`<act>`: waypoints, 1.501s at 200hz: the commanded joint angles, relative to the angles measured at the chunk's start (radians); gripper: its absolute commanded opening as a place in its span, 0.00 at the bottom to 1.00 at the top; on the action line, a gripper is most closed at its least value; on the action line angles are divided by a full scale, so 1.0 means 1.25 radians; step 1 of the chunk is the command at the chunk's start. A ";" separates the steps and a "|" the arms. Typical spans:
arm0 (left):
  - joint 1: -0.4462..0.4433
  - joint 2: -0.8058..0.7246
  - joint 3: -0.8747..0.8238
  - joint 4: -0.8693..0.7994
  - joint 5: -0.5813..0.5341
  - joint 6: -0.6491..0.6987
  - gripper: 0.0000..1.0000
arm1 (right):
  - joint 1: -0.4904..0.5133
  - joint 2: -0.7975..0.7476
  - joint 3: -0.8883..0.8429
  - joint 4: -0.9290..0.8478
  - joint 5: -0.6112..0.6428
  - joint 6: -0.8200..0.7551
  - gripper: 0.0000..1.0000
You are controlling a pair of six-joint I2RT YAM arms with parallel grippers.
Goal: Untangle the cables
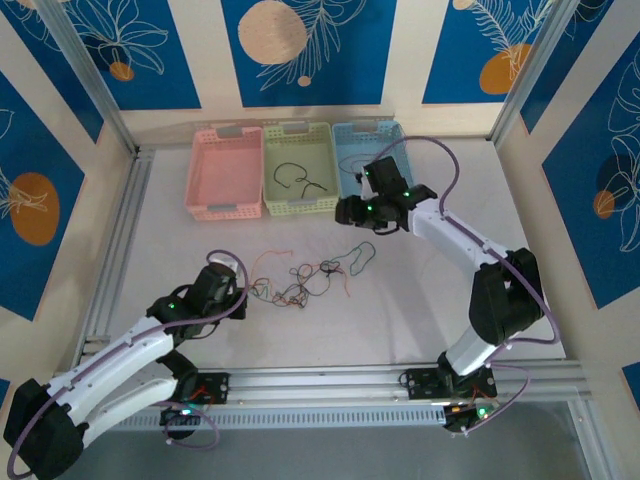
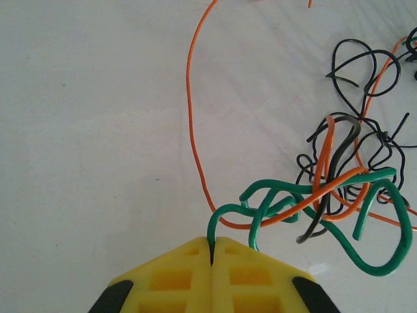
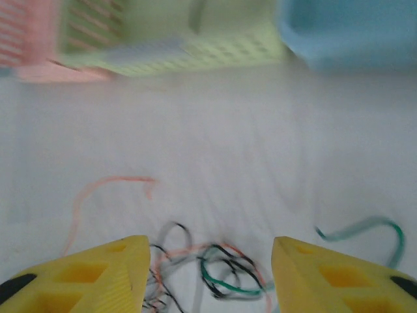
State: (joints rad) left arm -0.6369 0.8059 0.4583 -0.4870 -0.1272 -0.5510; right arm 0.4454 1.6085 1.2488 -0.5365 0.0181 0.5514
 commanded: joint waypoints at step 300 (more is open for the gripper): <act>0.000 -0.039 -0.019 0.009 0.018 0.008 0.00 | 0.219 0.032 0.296 0.064 0.136 0.054 0.00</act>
State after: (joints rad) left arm -0.6369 0.7639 0.4458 -0.4870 -0.1200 -0.5503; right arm 0.7189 1.5337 1.4700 -0.5274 0.2245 0.7784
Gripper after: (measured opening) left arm 0.065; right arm 0.059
